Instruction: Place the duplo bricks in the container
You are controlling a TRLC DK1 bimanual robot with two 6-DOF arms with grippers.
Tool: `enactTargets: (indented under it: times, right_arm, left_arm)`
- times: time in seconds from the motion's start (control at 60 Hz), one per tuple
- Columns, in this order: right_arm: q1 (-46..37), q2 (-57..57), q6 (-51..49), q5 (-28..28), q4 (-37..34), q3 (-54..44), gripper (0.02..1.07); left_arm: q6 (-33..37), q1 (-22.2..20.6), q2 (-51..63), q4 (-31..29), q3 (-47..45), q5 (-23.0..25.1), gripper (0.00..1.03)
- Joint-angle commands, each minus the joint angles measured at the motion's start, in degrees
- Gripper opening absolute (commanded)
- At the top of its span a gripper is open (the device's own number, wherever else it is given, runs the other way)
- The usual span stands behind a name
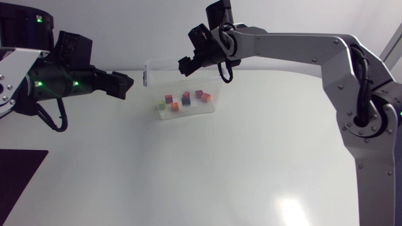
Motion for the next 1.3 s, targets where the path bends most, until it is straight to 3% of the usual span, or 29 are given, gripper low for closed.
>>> enactTargets:
  times: [0.0,0.1,0.3,0.55,0.917,1.283]
  right_arm:
    - [-1.0,-5.2,1.3,1.3,2.0,-3.7,1.03]
    - [-2.4,-10.3,1.4,3.1,2.8,-8.5,1.03]
    - [-5.8,-24.7,3.4,8.2,11.0,-24.4,1.03]
    - [-11.1,-43.7,5.5,12.6,17.8,-44.4,1.03]
    - [-19.8,-68.8,1.7,14.0,15.1,-65.3,1.03]
    - [-29.5,-91.7,1.4,14.0,10.6,-80.3,1.03]
  left_arm:
    - [0.6,1.5,-3.0,-0.4,-2.1,0.3,0.99]
    - [0.9,1.5,-5.8,-0.5,-4.2,-0.3,0.99]
    - [1.4,1.6,-12.4,-0.8,-8.3,-1.8,0.99]
    - [2.6,5.2,-23.9,-3.2,-13.3,-1.8,0.99]
    - [2.6,5.9,-38.3,-6.9,-19.6,-3.4,0.99]
    - [2.3,6.3,-49.1,-6.1,-25.1,-5.1,0.99]
